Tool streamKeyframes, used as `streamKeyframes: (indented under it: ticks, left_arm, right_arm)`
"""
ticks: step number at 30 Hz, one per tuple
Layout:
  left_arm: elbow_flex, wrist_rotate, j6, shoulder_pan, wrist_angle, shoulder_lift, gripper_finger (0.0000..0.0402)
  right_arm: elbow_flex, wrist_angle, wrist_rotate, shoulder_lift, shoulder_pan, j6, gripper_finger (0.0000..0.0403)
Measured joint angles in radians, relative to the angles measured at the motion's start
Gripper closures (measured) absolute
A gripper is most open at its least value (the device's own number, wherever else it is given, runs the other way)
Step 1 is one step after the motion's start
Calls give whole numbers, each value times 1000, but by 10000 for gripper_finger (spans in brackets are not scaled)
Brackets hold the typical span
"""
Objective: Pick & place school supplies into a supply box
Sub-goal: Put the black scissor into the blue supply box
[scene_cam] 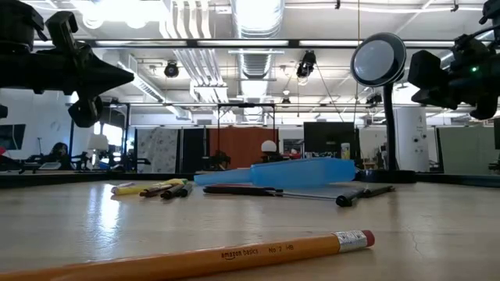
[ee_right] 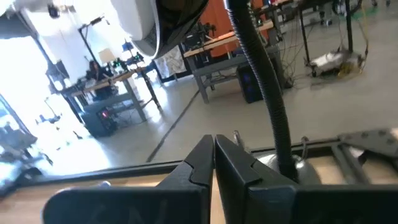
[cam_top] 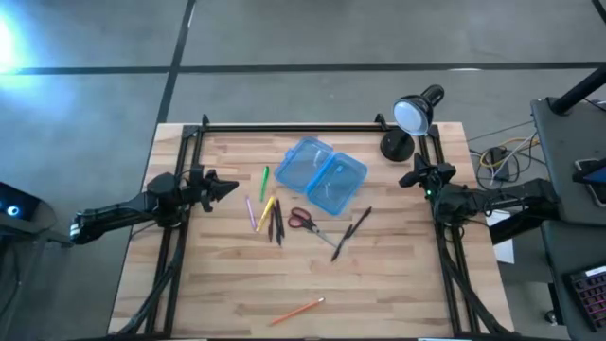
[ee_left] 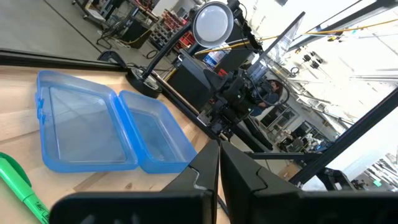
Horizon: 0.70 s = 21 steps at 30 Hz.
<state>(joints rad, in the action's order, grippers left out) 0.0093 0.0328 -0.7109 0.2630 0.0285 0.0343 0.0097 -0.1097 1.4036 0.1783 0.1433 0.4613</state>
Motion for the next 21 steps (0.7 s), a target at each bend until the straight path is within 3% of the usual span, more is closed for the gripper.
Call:
streamKeyframes:
  ticks: [5,13,17,21]
  left_arm:
    - [0,0,0,0,0,0,402]
    - [0,0,0,0,0,0,402]
    - [0,0,0,0,-1,0,402]
    - [0,0,0,0,-1,0,402]
  right_arm:
    - [0,-20,-68,0,0,269,394]
    - [0,-40,-86,1,-1,629,394]
    - [0,-95,-207,22,-2,704,394]
    - [1,-381,-326,104,-2,575,394]
